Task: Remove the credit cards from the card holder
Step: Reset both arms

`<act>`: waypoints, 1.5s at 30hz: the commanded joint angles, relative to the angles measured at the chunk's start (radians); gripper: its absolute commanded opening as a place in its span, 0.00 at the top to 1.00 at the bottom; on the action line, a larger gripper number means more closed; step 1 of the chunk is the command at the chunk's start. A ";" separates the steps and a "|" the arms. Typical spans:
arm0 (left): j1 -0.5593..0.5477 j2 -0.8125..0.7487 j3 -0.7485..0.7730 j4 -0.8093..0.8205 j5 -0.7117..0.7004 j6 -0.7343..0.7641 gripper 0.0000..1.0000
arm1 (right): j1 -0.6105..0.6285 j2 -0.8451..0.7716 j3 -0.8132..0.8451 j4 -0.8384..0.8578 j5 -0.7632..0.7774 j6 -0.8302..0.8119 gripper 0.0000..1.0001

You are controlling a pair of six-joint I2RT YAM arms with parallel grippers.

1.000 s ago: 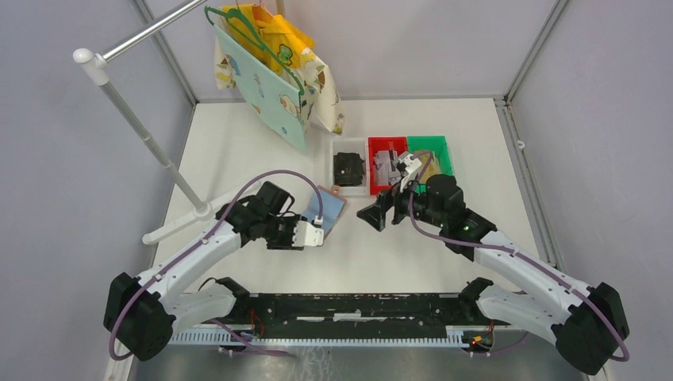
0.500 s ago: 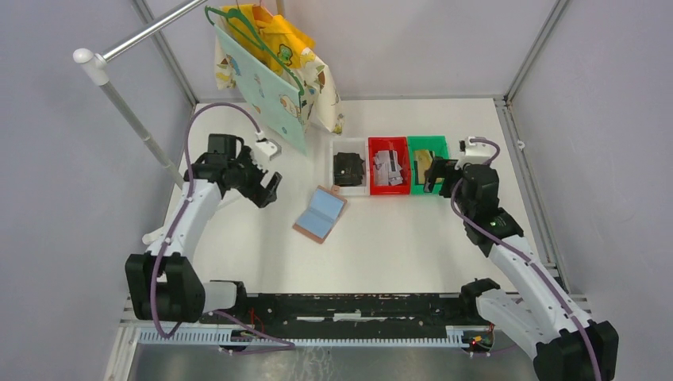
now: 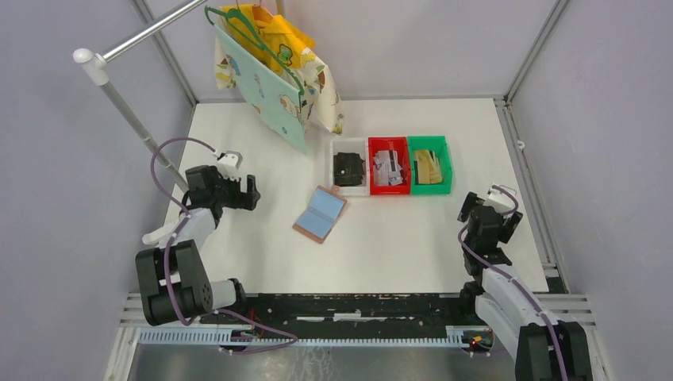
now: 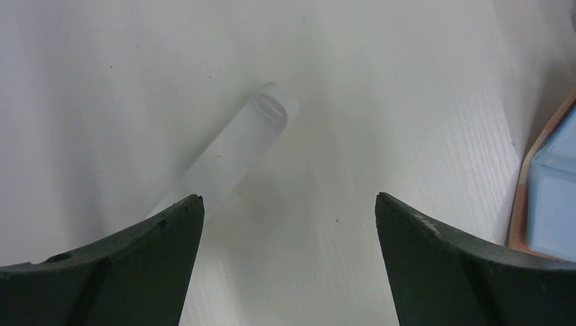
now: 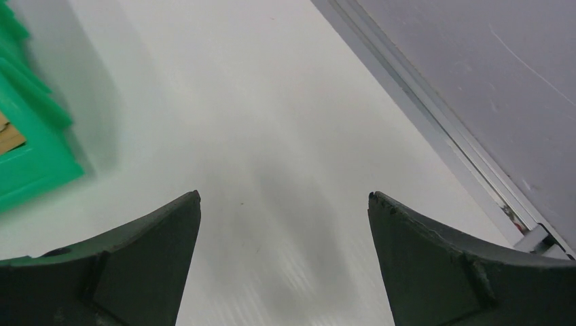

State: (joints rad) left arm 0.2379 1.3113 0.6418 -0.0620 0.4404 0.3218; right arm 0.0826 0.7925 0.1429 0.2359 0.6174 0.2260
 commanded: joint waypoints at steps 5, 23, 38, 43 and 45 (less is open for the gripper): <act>0.000 -0.021 -0.144 0.465 -0.005 -0.222 0.00 | -0.006 0.076 -0.161 0.500 0.157 -0.124 0.02; -0.002 0.019 -0.369 0.920 -0.150 -0.319 0.00 | 0.015 0.566 -0.372 1.449 -0.238 -0.373 0.02; -0.154 0.235 -0.455 1.361 -0.362 -0.298 0.00 | 0.092 0.575 -0.319 1.349 -0.149 -0.433 0.02; -0.213 0.239 -0.442 1.334 -0.437 -0.271 0.00 | 0.091 0.586 -0.259 1.245 -0.125 -0.419 0.02; -0.204 0.233 -0.424 1.290 -0.437 -0.279 0.00 | 0.045 0.575 -0.244 1.199 -0.175 -0.380 0.02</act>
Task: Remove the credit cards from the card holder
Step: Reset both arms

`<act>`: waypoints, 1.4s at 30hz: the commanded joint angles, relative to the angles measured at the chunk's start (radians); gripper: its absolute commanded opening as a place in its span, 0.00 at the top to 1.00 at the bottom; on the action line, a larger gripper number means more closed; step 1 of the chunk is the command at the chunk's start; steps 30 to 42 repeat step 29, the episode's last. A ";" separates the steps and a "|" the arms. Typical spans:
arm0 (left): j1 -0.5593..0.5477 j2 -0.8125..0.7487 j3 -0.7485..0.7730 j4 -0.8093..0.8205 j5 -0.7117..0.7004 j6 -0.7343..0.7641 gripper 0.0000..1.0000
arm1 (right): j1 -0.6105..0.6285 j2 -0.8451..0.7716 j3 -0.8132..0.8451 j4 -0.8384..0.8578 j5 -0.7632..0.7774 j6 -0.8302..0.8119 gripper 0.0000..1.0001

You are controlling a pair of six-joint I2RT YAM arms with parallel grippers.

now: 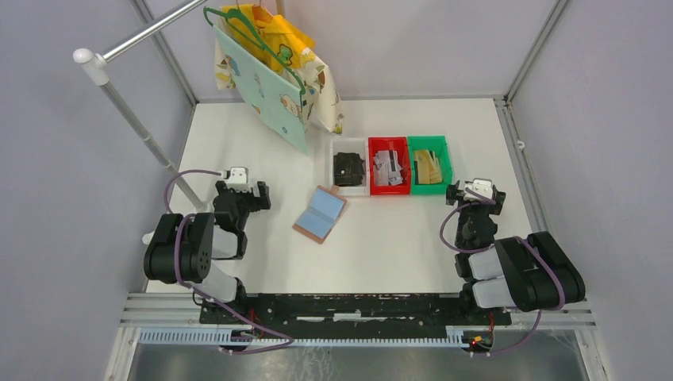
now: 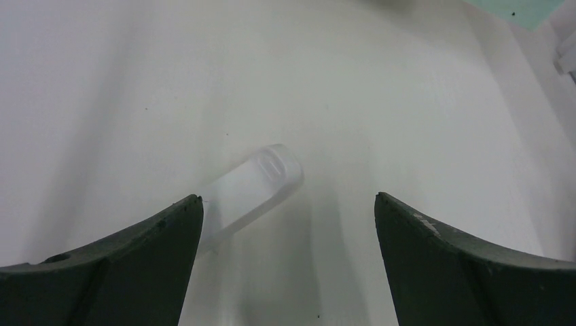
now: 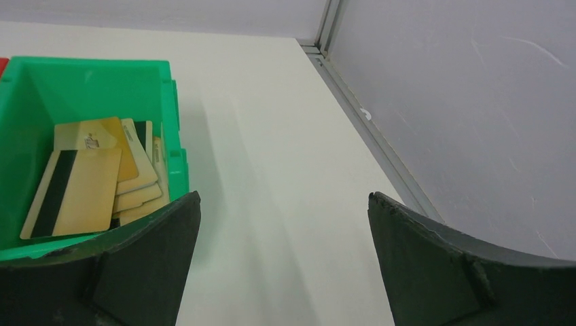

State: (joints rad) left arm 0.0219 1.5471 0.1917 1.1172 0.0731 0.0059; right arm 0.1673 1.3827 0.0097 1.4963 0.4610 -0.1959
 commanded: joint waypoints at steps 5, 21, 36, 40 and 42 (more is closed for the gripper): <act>0.024 0.001 0.035 0.101 -0.066 0.020 0.00 | -0.041 -0.016 -0.114 -0.056 -0.019 0.039 0.02; 0.035 0.002 0.069 0.038 -0.186 -0.040 0.00 | -0.041 -0.013 -0.115 -0.050 -0.020 0.036 0.02; 0.035 0.002 0.069 0.038 -0.184 -0.040 0.00 | -0.041 -0.014 -0.114 -0.054 -0.026 0.037 0.02; 0.035 0.002 0.069 0.038 -0.184 -0.040 0.00 | -0.041 -0.014 -0.114 -0.054 -0.026 0.037 0.02; 0.035 0.002 0.069 0.038 -0.184 -0.040 0.00 | -0.041 -0.014 -0.114 -0.054 -0.026 0.037 0.02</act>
